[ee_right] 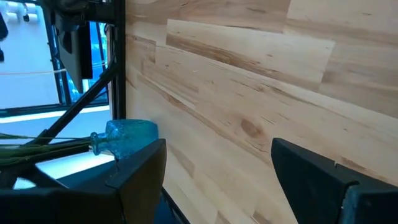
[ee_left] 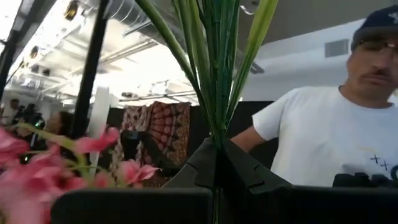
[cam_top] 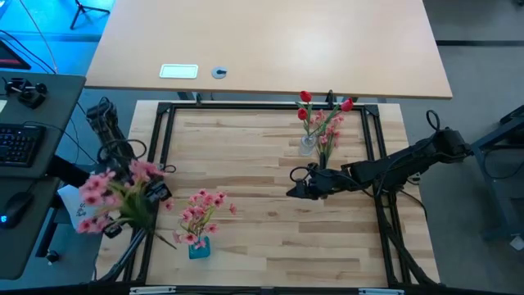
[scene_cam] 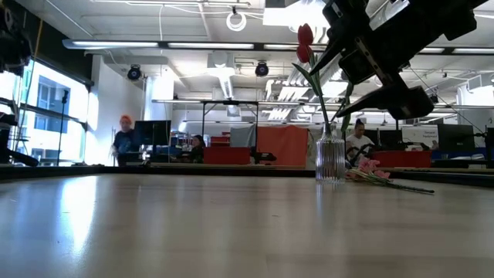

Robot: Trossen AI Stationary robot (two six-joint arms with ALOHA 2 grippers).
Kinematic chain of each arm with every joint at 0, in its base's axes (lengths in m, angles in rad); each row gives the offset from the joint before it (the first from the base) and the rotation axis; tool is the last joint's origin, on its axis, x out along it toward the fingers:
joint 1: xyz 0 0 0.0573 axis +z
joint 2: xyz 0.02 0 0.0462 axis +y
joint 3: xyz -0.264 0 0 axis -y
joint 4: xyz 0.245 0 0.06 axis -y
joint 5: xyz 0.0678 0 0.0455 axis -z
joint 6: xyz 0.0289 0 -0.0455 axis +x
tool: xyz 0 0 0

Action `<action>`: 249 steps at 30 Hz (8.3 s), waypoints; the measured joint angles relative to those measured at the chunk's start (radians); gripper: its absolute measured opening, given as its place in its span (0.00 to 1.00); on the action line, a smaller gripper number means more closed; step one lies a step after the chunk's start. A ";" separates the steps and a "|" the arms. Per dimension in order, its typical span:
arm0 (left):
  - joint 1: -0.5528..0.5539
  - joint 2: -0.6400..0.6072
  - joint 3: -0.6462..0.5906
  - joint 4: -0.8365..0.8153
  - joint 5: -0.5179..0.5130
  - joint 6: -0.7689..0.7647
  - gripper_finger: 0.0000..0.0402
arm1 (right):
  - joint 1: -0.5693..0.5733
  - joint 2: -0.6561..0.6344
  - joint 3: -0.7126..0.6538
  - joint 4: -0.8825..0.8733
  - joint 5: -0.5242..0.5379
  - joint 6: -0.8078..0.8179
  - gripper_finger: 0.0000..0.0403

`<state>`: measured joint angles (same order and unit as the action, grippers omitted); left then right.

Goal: Sort flowers into vase by color
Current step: Put the left pink flower into the blue vase, then put the pink flower into the blue vase

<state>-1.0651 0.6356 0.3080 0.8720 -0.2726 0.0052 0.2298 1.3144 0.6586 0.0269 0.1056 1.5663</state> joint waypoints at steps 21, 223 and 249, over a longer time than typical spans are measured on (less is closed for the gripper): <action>-0.028 0.333 0.000 0.204 -0.321 0.076 0.00 | 0.000 0.000 0.000 0.019 -0.010 0.146 0.70; 1.375 0.365 0.316 -0.035 0.630 -0.867 0.38 | -0.313 0.148 -0.057 -0.647 0.253 -0.359 0.06; 1.376 0.365 0.316 -0.041 0.600 -0.848 0.38 | 0.362 -0.264 -0.063 -0.949 -0.235 0.040 0.00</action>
<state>0.3107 1.0004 0.6239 0.8306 0.3277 -0.8425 0.5915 1.0508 0.5961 -0.9226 -0.1292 1.6066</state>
